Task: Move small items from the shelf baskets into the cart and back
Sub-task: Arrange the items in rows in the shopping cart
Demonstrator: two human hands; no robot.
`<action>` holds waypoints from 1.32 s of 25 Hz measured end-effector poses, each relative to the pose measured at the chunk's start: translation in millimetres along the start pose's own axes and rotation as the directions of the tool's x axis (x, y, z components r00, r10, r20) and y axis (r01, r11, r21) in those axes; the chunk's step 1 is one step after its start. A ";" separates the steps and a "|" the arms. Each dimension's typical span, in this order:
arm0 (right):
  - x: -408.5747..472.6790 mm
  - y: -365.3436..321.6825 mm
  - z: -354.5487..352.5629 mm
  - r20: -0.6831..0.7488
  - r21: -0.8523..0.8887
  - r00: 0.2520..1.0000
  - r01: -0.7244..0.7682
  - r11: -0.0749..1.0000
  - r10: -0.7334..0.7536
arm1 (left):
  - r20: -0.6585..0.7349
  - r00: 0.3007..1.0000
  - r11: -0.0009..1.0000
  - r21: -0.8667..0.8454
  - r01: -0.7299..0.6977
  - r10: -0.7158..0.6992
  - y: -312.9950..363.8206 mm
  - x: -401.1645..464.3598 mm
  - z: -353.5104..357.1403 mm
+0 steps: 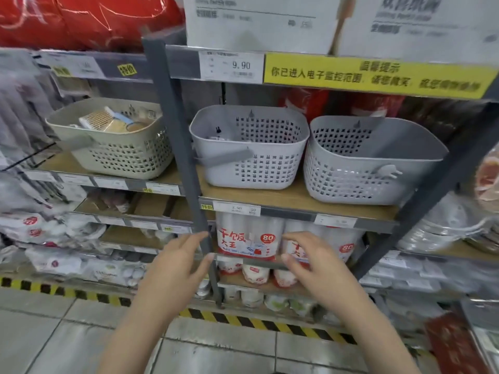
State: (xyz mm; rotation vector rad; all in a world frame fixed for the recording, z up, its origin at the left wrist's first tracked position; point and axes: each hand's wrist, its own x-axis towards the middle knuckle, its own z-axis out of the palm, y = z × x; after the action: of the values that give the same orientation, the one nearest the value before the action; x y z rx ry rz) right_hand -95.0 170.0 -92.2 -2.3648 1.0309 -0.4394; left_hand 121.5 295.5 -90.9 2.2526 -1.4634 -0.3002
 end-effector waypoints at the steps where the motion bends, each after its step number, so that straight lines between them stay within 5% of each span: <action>1: 7.7 -0.2 -6.1 -0.021 -0.012 1.000 -0.006 1.000 0.006 | -0.014 0.999 0.999 0.007 -0.050 0.050 6.2 12.6 -2.6; 10: 140.8 5.9 -43.4 -0.357 -0.119 0.927 0.078 0.990 -0.116 | -0.190 0.936 0.955 0.062 -0.291 0.297 36.8 137.9 -28.4; 16: 196.4 28.0 -35.3 -0.352 -0.369 0.896 0.135 0.920 -0.272 | -0.201 0.924 0.930 0.246 -0.273 0.325 29.2 200.5 -16.4; 22: 185.1 16.7 -44.1 -0.336 -0.400 0.898 0.138 0.906 -0.285 | -0.276 0.888 0.927 0.180 -0.329 0.369 19.6 207.4 -15.0; 24: 185.7 3.3 -52.5 -0.244 -0.410 0.947 0.093 0.907 -0.208 | -0.297 0.874 0.923 0.139 -0.358 0.384 16.7 208.4 -14.5; 26: 200.3 -6.3 -62.9 -0.008 -0.335 1.000 0.017 0.942 -0.020 | -0.321 0.864 0.921 0.100 -0.376 0.388 14.3 210.8 -12.9; 29: 242.9 -12.5 -60.5 0.329 -0.161 0.939 -0.052 0.986 0.103 | -0.338 0.863 0.923 0.042 -0.384 0.374 12.4 215.4 -12.5; 33: 304.9 -12.4 -36.0 0.517 -0.303 0.841 0.007 0.953 0.158 | -0.325 0.871 0.917 -0.026 -0.399 0.369 10.5 215.8 -16.2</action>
State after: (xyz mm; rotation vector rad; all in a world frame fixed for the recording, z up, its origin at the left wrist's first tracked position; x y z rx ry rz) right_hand 95.5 -62.8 -29.7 -2.4659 0.9548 0.4297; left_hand 209.7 100.1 -60.2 1.7794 -1.6363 0.1118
